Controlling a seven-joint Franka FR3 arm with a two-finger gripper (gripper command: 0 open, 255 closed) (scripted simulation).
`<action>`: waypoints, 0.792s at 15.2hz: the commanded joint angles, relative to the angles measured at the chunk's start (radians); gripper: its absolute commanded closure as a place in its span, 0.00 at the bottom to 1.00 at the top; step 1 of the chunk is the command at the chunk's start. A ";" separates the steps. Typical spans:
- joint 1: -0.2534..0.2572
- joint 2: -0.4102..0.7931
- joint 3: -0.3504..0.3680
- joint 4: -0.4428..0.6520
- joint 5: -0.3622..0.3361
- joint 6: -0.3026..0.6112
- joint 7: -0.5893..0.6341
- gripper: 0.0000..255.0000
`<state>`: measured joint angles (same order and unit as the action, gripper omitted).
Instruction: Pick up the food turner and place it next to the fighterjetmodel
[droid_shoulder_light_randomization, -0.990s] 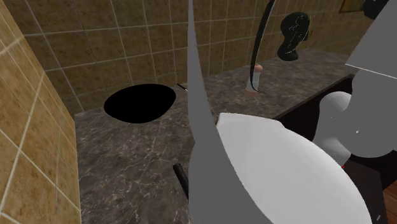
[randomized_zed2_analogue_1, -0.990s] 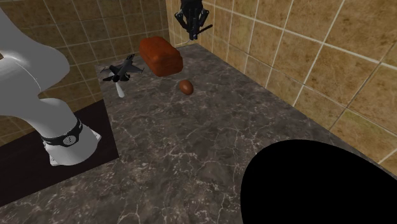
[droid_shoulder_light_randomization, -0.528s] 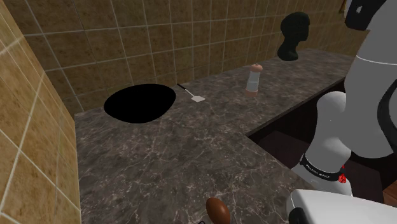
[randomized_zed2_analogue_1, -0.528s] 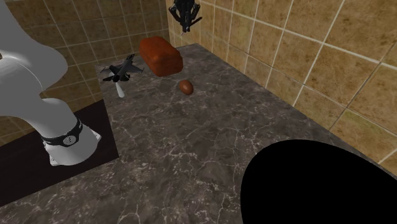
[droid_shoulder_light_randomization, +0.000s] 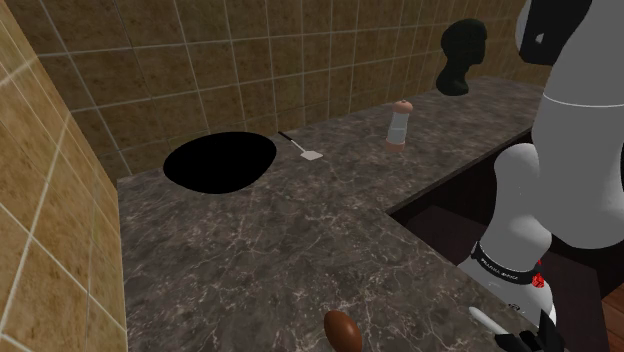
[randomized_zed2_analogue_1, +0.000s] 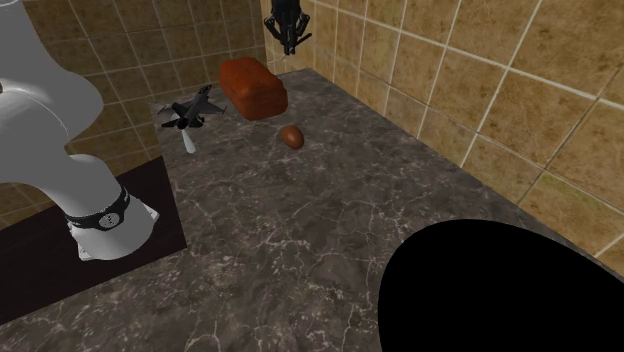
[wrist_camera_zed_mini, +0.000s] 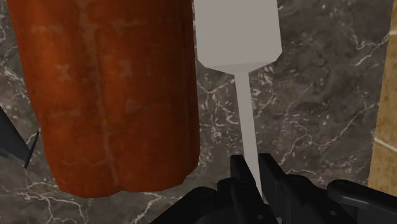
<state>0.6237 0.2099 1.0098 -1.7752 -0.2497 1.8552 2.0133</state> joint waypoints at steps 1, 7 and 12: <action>0.001 0.004 -0.002 -0.024 -0.006 0.026 0.007 1.00; 0.010 0.032 -0.014 -0.081 -0.036 0.096 0.031 1.00; 0.023 0.062 -0.028 -0.121 -0.069 0.151 0.055 1.00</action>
<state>0.6426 0.2635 0.9859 -1.8922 -0.3099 1.9975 2.0639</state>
